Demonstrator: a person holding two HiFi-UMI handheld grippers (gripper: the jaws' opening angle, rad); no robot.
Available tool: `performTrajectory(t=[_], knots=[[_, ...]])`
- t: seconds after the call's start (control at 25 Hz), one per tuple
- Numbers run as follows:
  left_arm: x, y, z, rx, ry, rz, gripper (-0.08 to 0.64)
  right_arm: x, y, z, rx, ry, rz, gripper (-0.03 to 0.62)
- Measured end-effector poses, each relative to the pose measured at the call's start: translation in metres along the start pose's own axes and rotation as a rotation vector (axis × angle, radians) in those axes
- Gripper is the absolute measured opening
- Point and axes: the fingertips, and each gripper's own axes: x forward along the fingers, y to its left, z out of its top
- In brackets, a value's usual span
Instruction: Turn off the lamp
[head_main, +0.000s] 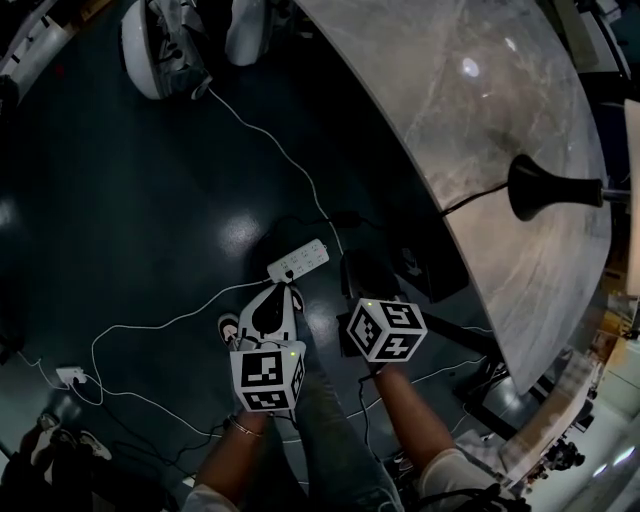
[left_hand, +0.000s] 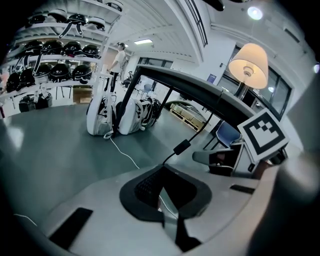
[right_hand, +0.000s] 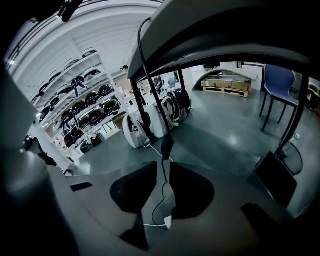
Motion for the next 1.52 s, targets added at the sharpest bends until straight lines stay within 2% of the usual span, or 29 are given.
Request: performTrajectory(t=[0.2, 0.56, 1.0, 1.12, 1.52], knots=[[0.008, 0.004, -0.001, -0.013, 0.005, 0.007, -0.006, 0.014, -0.008, 0.006, -0.007, 0.004, 0.009, 0.117], [0.025, 0.008, 0.002, -0.016, 0.016, 0.019, -0.006, 0.040, -0.009, 0.020, -0.039, 0.010, 0.052, 0.141], [0.038, 0.013, 0.003, -0.034, 0.022, 0.030, -0.006, 0.060, -0.008, 0.027, -0.051, 0.025, 0.060, 0.140], [0.040, 0.014, 0.003, -0.033, 0.024, 0.029, -0.005, 0.062, -0.010, 0.028, -0.053, 0.027, 0.053, 0.097], [0.038, 0.019, 0.001, -0.029, 0.033, 0.032, -0.006, 0.060, -0.010, 0.028, -0.045, 0.025, 0.052, 0.086]])
